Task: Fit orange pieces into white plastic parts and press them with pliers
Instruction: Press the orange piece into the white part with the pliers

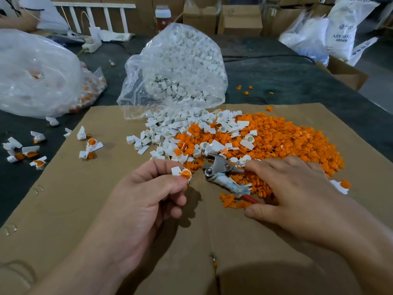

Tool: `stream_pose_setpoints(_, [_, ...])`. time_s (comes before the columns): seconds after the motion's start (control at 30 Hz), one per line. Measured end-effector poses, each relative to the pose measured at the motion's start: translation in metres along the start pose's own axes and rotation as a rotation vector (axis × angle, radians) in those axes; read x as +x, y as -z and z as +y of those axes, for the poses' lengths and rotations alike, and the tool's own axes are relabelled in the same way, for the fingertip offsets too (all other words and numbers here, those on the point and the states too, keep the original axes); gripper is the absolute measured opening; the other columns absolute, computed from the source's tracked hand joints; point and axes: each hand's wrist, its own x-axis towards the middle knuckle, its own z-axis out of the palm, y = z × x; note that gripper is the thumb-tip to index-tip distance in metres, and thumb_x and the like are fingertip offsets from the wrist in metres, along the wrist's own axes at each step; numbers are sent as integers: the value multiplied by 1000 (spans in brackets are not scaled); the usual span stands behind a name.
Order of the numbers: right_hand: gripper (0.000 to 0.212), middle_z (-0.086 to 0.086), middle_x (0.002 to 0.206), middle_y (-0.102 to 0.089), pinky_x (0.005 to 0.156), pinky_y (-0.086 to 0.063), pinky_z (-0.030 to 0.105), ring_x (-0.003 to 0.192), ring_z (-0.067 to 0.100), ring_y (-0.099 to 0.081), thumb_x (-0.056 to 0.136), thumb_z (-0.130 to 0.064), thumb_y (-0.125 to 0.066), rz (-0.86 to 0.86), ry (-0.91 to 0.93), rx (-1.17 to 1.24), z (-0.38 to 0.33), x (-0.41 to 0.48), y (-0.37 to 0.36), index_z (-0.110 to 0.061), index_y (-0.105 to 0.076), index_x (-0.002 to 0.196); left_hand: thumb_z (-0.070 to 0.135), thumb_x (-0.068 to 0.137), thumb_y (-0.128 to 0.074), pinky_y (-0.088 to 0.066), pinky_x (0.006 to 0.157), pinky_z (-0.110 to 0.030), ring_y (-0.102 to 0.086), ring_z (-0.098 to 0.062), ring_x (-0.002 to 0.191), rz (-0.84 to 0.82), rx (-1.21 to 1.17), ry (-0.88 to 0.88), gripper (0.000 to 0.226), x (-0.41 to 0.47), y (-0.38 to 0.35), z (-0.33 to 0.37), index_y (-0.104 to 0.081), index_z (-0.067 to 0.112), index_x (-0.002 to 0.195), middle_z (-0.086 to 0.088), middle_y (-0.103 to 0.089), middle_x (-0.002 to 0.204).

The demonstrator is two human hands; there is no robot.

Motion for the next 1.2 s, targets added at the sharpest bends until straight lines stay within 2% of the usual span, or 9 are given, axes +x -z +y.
stream_pose_setpoints(0.23, [75, -20, 132, -41, 100, -30, 34, 116, 11, -35, 83, -68, -50, -9, 18, -7, 0, -3, 5, -48, -9, 142, 19, 49, -76, -46, 42, -20, -56, -10, 51, 20, -6, 4, 22, -1, -2, 1, -76, 21, 71, -3, -60, 63])
stream_pose_setpoints(0.43, [60, -12, 104, -50, 85, -31, 34, 91, 15, -36, 83, -48, -44, 156, -13, -75, -16, -1, -4, -38, -24, 138, 18, 52, -76, -46, 42, -20, -57, -9, 52, 11, 8, 0, 21, 0, -2, -1, -76, 22, 72, -3, -60, 63])
stream_pose_setpoints(0.53, [56, -11, 86, -53, 69, -34, 32, 77, 13, -44, 78, -49, -34, 235, -29, 14, -22, 0, -2, -32, -31, 132, 8, 48, -82, -46, 42, -19, -57, -9, 53, -13, 35, -12, 28, 0, 0, -1, -75, 21, 72, -2, -60, 63])
stream_pose_setpoints(0.63, [46, -13, 70, -49, 48, -33, 23, 58, 5, -45, 79, -47, -35, 379, -47, 165, -24, -1, 3, -30, -40, 122, 10, 61, -73, -45, 43, -19, -56, -9, 53, -8, 2, -29, 16, 0, 1, -1, -74, 21, 72, -2, -60, 63])
stream_pose_setpoints(0.7, [37, -17, 75, -51, 50, -34, 17, 58, 6, -46, 84, -42, -50, 493, -51, 225, -20, -4, 6, -29, -46, 119, 11, 62, -72, -45, 43, -19, -56, -9, 53, 4, -15, -60, 14, -1, 2, 0, -74, 21, 72, -2, -59, 63])
stream_pose_setpoints(0.77, [32, -13, 86, -56, 56, -39, 24, 71, 10, -50, 86, -39, -57, 519, 4, 219, -18, -6, 9, -29, -51, 116, 10, 64, -71, -45, 44, -20, -55, -10, 54, 17, -11, -103, 15, -2, 2, 0, -73, 20, 74, -5, -58, 65])
stream_pose_setpoints(0.83, [31, -10, 92, -58, 63, -40, 30, 79, 12, -52, 87, -35, -58, 451, 79, 186, -18, -7, 10, -28, -54, 117, 10, 65, -71, -45, 44, -21, -55, -11, 53, 32, -4, -156, 16, -2, 1, 1, -72, 20, 76, -6, -56, 65])
stream_pose_setpoints(1.0, [49, -12, 104, -61, 82, -46, 35, 95, 13, -56, 81, -41, -55, 302, 171, 203, -25, -10, 8, -25, -57, 127, 9, 68, -70, -45, 45, -20, -53, -10, 52, 54, 56, -307, 15, -1, 2, 2, -72, 20, 78, -3, -54, 59])
stream_pose_setpoints(1.2, [50, -3, 100, -67, 73, -54, 42, 90, 22, -63, 74, -34, -63, 361, 225, 170, -26, -12, 9, -18, -62, 122, 9, 71, -70, -44, 43, -18, -54, -8, 51, 38, 107, -396, 16, -1, 2, 1, -73, 22, 79, 0, -56, 58])
